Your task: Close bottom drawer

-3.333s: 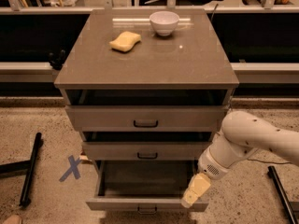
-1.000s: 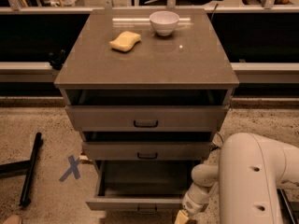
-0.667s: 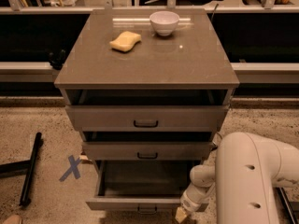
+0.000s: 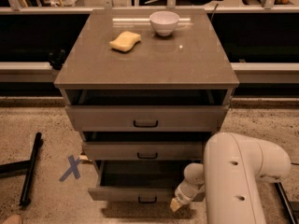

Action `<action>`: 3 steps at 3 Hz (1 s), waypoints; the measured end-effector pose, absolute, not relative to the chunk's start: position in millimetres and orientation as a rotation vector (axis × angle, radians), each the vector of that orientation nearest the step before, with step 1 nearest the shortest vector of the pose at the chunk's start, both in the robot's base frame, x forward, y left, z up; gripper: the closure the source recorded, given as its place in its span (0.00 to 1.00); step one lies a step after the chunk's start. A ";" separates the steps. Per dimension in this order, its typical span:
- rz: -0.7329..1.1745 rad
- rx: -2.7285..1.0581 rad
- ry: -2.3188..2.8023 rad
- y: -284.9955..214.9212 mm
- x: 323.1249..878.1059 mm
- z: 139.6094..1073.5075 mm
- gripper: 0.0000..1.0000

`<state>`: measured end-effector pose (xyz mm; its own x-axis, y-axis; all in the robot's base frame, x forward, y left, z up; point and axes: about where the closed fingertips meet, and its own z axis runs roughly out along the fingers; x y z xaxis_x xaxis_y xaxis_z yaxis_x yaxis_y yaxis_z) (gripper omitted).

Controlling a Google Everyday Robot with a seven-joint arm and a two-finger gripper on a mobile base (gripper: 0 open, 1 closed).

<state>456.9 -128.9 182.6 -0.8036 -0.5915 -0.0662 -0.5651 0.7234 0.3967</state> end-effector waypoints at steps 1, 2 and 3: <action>-0.622 0.952 -2.868 -129.3 458.7 180.1 1.00; -0.553 0.883 -3.002 -139.3 486.5 161.5 1.00; -0.539 0.857 -3.044 -144.2 494.1 153.3 1.00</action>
Offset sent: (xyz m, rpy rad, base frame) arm 0.0796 -0.0324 -0.0452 -0.0828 -0.2597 -0.2333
